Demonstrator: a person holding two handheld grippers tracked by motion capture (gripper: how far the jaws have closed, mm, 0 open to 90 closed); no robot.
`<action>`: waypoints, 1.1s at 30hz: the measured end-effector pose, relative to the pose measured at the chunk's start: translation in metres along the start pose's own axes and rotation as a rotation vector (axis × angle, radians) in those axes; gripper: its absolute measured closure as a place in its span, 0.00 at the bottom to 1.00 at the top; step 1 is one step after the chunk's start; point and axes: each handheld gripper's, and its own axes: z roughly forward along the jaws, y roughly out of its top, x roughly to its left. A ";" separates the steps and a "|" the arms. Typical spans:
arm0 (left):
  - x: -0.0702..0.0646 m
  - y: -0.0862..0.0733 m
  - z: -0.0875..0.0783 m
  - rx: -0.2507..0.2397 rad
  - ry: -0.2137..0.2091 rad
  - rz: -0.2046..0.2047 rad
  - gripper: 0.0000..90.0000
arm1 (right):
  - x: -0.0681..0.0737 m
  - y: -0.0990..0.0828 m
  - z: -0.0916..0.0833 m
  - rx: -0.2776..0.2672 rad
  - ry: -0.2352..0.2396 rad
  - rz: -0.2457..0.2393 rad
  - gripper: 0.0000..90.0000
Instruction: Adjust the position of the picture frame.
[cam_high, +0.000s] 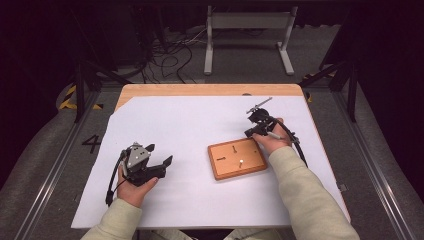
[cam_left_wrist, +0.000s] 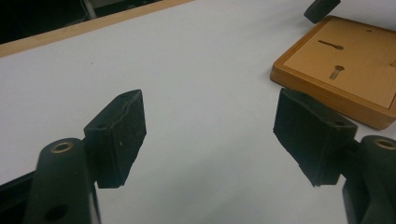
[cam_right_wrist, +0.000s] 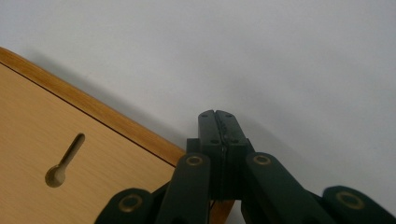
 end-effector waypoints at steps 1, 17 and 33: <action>0.000 0.000 0.000 -0.001 0.000 0.000 0.28 | 0.000 0.001 0.000 0.011 -0.009 -0.006 1.00; -0.001 0.000 0.000 0.007 0.003 0.007 0.28 | 0.009 -0.014 -0.011 0.100 0.035 -0.052 1.00; -0.001 0.006 -0.004 -0.018 -0.010 0.009 0.29 | 0.027 -0.048 -0.065 -0.254 0.019 -0.130 0.82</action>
